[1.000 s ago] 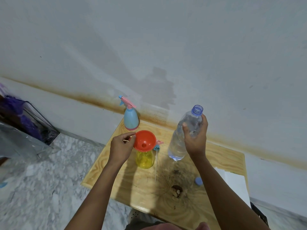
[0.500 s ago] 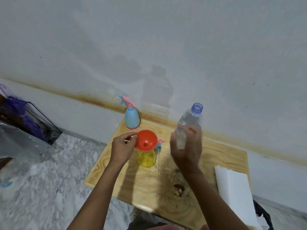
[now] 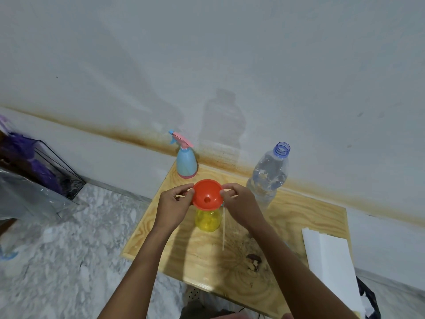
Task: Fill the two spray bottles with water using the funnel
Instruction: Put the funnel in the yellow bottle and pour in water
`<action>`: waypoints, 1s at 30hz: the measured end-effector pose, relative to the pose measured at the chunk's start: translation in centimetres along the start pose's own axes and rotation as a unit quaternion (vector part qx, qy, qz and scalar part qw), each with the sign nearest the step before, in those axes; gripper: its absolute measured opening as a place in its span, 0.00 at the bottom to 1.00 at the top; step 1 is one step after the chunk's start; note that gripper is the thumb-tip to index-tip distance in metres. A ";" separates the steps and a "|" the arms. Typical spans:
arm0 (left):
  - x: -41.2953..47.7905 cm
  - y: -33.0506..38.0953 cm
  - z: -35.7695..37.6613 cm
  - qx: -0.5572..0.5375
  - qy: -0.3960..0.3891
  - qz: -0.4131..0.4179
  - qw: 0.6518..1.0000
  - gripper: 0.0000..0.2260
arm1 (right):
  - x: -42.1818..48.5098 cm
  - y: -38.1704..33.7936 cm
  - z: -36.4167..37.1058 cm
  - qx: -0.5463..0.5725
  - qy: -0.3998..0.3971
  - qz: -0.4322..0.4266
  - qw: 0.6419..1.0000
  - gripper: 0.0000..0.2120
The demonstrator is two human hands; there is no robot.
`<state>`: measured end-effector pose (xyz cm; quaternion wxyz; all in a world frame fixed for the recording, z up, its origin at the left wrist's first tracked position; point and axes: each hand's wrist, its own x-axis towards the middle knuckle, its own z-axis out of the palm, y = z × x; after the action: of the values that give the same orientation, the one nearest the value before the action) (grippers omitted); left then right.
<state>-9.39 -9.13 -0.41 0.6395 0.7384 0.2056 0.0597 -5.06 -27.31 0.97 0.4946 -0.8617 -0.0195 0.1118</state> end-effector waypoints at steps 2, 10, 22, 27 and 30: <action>0.1 0.1 -0.1 -0.010 -0.010 -0.001 1.000 0.07 | 0.1 0.0 -0.1 -0.021 -0.004 -0.009 1.000 0.08; 0.4 0.3 -0.4 -0.083 -0.019 -0.012 0.996 0.09 | -0.2 -0.6 -1.4 -0.001 0.022 -0.025 0.999 0.04; 0.4 -3.3 2.5 0.157 -0.189 0.053 0.968 0.22 | -3.5 5.8 -4.4 -0.008 0.104 -0.048 0.993 0.06; 0.5 -4.1 3.4 0.167 -0.126 0.071 0.975 0.17 | -4.0 12.1 -2.3 -0.096 0.141 -0.078 0.982 0.06; 0.8 -4.4 3.5 0.166 -0.118 0.062 0.977 0.15 | -4.5 14.1 -1.5 -0.228 0.155 -0.104 0.956 0.07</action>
<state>-8.41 -11.59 -5.41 0.5227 0.8475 0.0893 -0.0236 -10.24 -36.44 -9.57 0.2907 -0.9516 -0.0570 -0.0821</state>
